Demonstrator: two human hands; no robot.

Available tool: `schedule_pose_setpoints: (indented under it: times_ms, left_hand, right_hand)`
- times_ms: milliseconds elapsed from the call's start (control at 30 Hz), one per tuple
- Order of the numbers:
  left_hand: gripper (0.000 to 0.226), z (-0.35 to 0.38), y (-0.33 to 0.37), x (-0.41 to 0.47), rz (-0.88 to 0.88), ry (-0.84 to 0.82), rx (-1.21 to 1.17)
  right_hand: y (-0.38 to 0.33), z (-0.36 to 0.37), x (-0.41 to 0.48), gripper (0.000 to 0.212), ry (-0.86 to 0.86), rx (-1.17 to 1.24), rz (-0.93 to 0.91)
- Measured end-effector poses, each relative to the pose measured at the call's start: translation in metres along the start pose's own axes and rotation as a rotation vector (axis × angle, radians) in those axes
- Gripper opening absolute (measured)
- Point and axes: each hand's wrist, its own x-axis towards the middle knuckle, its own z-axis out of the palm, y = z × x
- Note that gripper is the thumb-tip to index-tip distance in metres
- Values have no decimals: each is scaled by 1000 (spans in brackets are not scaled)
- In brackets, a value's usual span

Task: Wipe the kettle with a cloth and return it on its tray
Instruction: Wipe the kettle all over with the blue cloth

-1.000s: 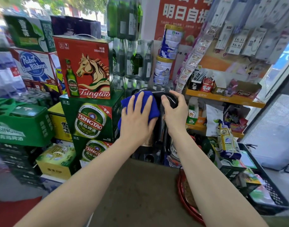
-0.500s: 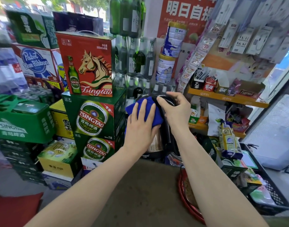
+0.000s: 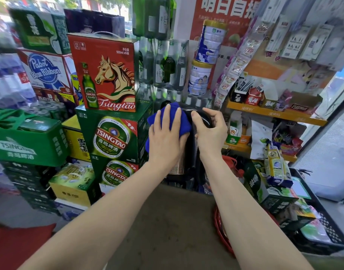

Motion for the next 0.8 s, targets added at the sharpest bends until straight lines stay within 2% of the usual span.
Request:
schedule_pose_setpoints:
  times_ms: [67,167,267,333,433,467,533,667,800]
  left_hand:
    - [70,11,4,-21,27,18,91]
    - [78,33,-1,-72,223,-31,191]
    - [78,32,-21,-73,357,-60,235]
    - [77,21,-24,-50,290,-60,191]
    - [72,3,-17,-9,44,-46,-9]
    - [71,1,-14,-5,11,-34,-24]
    - [70,5,-9,-19,66,-6,74]
    - [68,25,-12,-69,348,-34,234]
    - [67,13,-17,-43,376,-33,234]
  right_hand:
    - [2,3,-1,22,-8,-8,8]
    - [9,4,-4,23,-23,-23,14]
    - [15,2,-8,25,-13,-11,26]
    - [13,2,-9,26,4,17,37]
    - [4,5,-8,22,13,65,49]
    - [1,6,-7,22,13,74,56]
    - [-2,7,-5,21,17,91,60]
    - [0,3,-3,21,30,74,47]
    - [4,-1,-3,24,16,120,116]
